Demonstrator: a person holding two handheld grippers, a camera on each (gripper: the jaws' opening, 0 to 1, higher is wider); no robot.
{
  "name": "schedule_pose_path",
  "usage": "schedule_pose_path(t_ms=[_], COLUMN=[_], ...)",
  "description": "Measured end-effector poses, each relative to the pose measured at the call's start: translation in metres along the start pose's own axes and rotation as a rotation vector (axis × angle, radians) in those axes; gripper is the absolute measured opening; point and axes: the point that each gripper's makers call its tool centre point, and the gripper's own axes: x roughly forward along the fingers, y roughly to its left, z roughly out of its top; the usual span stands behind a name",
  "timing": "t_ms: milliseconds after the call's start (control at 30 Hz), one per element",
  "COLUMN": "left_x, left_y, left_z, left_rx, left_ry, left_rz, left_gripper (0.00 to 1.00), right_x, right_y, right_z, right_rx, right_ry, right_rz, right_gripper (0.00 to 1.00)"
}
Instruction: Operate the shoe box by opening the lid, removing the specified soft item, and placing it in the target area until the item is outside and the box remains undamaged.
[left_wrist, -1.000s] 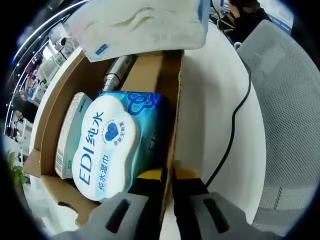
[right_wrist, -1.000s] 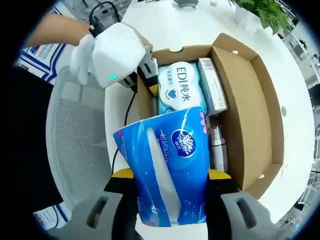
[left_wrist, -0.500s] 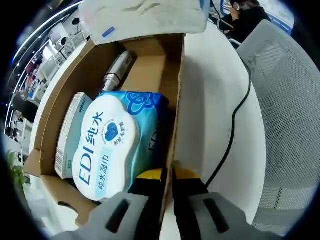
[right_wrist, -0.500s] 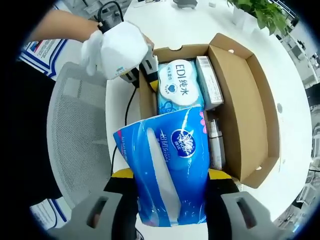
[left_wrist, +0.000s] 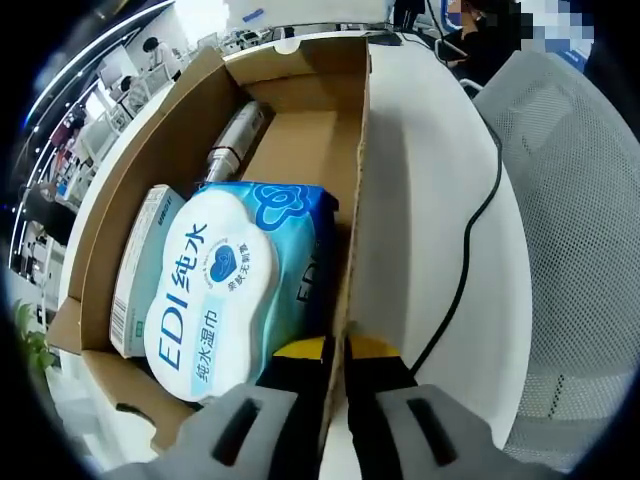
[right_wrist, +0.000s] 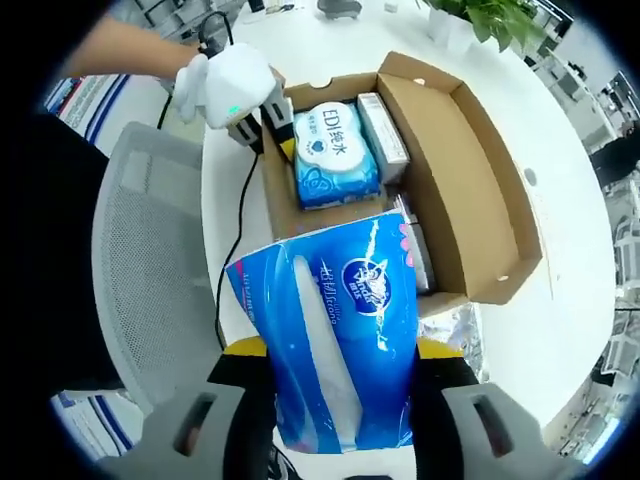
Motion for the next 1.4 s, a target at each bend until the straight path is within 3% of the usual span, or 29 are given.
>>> schedule_pose_path(t_ms=[367,900,1167,1400], left_x=[-0.001,0.000,0.000,0.000], left_y=[0.000,0.000,0.000,-0.001], left_z=[0.000,0.001,0.000,0.000], left_rx=[-0.001,-0.004,-0.004,-0.004], left_ry=[0.001,0.001,0.001,0.001], left_rz=[-0.001,0.002,0.001,0.001], left_gripper=[0.04,0.04,0.04,0.04], right_x=[-0.011,-0.019,-0.039,-0.055], right_y=[-0.007,-0.013,-0.022,-0.030], right_z=[-0.041,-0.074,-0.095,-0.098], right_rx=[0.042,0.050,0.035,0.011], right_ry=[0.026,0.050,0.088,0.108], right_rz=[-0.026,-0.048,-0.060,-0.083], right_gripper=[0.49,0.49,0.50,0.50])
